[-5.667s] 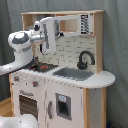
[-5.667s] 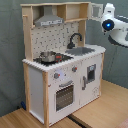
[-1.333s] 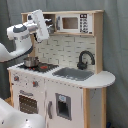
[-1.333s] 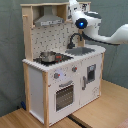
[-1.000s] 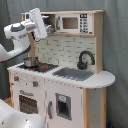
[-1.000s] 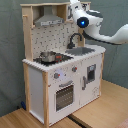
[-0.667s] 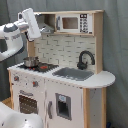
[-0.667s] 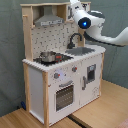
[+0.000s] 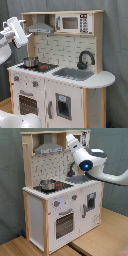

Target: Play with the kitchen

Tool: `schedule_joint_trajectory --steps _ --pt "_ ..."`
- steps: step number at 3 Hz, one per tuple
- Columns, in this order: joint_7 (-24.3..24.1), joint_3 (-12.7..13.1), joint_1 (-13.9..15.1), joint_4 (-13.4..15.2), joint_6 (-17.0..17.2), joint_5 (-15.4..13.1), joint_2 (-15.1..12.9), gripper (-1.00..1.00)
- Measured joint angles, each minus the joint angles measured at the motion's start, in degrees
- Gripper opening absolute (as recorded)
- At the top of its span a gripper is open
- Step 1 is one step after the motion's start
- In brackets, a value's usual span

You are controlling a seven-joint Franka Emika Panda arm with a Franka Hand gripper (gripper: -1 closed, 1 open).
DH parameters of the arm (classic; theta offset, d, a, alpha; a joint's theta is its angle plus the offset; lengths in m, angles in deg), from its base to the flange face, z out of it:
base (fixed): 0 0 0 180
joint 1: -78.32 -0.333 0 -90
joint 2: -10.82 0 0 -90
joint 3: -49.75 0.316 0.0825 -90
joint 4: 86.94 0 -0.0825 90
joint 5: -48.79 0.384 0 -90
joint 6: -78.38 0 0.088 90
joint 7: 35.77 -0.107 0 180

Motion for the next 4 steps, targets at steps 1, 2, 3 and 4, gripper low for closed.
schedule_joint_trajectory --steps 1,2,3,4 --pt "-0.4 -0.2 -0.1 2.1 -2.1 -0.3 5.2 1.00" --pt "-0.5 0.8 -0.2 2.1 -4.6 -0.4 10.3 1.00" --pt "-1.1 4.6 -0.2 2.2 -7.6 -0.4 14.1 1.00" --pt "-1.6 8.5 -0.2 2.8 -11.1 -0.4 17.0 1.00"
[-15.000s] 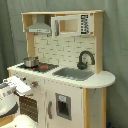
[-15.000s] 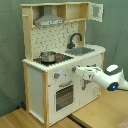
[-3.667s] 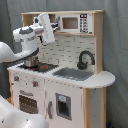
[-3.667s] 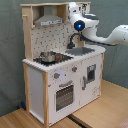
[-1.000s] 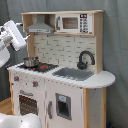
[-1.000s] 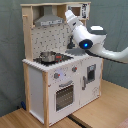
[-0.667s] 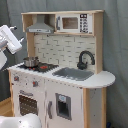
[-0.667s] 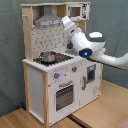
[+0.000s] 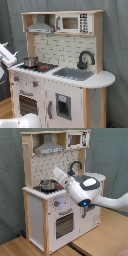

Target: Play with the kitchen

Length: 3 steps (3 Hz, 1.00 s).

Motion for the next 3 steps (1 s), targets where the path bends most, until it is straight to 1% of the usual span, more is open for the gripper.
schedule_joint_trajectory --steps 1,2,3 --pt "-2.8 3.4 -0.2 1.2 -3.7 0.0 1.9 1.00" --pt "-5.8 5.6 -2.3 4.3 -7.3 0.0 2.9 1.00" --pt "-8.1 6.5 -5.1 8.2 -10.0 0.0 2.9 1.00"
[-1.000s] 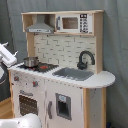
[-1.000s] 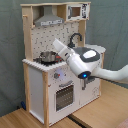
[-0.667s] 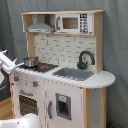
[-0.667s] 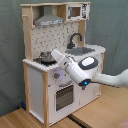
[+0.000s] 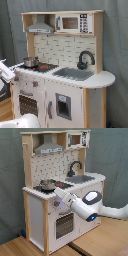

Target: Play with the kitchen

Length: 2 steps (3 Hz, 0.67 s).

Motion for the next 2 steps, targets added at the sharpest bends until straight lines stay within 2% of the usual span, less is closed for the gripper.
schedule_joint_trajectory --steps 1,2 --pt "-1.2 1.4 -2.3 4.0 -3.1 0.0 0.0 1.00" --pt "-2.0 3.2 -2.4 6.6 -7.8 0.0 0.1 1.00"
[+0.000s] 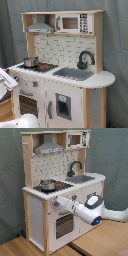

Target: Play with the kitchen

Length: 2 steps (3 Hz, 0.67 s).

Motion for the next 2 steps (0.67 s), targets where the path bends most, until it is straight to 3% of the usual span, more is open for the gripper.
schedule_joint_trajectory --steps 2 --pt "-3.8 2.9 4.7 0.1 -10.1 0.1 0.0 1.00"
